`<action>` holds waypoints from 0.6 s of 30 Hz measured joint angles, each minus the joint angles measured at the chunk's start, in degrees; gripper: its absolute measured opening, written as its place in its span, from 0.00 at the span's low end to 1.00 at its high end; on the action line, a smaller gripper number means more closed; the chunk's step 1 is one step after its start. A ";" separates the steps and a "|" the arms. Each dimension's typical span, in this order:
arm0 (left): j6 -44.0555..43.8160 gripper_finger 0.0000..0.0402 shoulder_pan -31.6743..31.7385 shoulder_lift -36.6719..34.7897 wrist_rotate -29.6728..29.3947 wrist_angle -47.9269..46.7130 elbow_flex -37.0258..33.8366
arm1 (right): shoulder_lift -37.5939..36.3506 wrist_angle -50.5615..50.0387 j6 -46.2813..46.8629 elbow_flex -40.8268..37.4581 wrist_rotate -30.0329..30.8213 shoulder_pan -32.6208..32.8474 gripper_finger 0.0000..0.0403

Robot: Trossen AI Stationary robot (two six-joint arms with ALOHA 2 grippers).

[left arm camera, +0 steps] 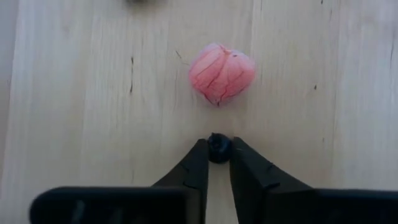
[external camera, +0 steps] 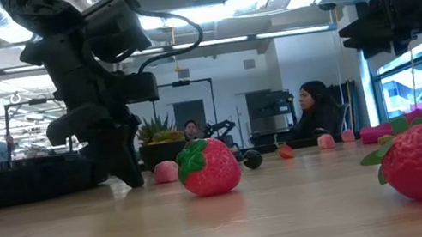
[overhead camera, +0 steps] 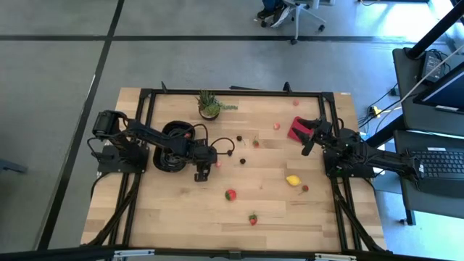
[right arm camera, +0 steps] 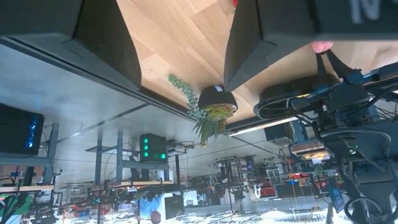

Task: Pick and placing Produce into tupperware
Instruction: Put the blueberry into the black container

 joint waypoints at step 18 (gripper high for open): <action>-21.13 0.05 -2.78 -18.67 -1.71 -28.99 5.46 | -0.02 0.04 0.26 0.00 0.00 0.02 0.58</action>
